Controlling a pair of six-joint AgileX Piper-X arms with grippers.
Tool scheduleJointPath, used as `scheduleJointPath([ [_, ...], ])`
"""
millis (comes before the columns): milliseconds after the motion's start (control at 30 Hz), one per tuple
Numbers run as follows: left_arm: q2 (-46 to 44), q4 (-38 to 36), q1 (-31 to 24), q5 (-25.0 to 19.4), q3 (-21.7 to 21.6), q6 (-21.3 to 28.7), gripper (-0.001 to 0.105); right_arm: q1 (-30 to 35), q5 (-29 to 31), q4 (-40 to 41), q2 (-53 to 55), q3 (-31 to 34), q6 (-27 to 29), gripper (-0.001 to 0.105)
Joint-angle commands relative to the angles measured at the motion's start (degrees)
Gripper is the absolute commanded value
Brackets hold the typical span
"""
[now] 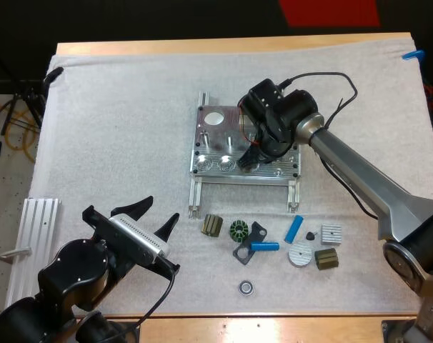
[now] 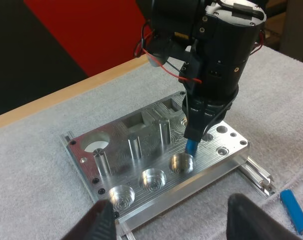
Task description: Load cells from left to right
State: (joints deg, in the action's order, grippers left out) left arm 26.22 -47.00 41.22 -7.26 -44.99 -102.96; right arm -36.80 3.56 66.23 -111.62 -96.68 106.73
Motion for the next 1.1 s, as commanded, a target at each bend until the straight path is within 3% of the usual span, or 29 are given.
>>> scheduleJointPath([
  [0, 0.0, 0.8, -0.1, -1.1, 0.0, -0.6, 0.049, -0.2, -2.4, 0.6, -0.7, 0.2, 0.4, 0.000],
  [233, 0.0, 0.8, -0.1, -1.1, 0.0, -0.5, 0.049, -0.2, -2.2, -2.6, -1.7, 0.2, 0.4, 0.000],
  [567, 0.0, 0.8, -0.1, -1.1, 0.0, -0.5, 0.049, 0.0, -1.5, -0.8, -2.7, 0.2, 0.4, 0.000],
  [667, 0.0, 0.8, -0.1, -1.1, 0.0, -0.5, 0.049, 0.0, 0.9, -0.7, -2.7, 0.2, 0.4, 0.009],
  [833, 0.0, 0.8, -0.1, -1.1, 0.0, -0.5, 0.049, 0.0, 0.9, -0.7, -2.7, 0.2, 0.4, 0.050],
  [1067, 0.0, 0.8, -0.1, -1.1, 0.0, 0.1, 0.049, 0.0, 0.9, -0.6, -1.2, -0.2, 0.4, 0.052],
])
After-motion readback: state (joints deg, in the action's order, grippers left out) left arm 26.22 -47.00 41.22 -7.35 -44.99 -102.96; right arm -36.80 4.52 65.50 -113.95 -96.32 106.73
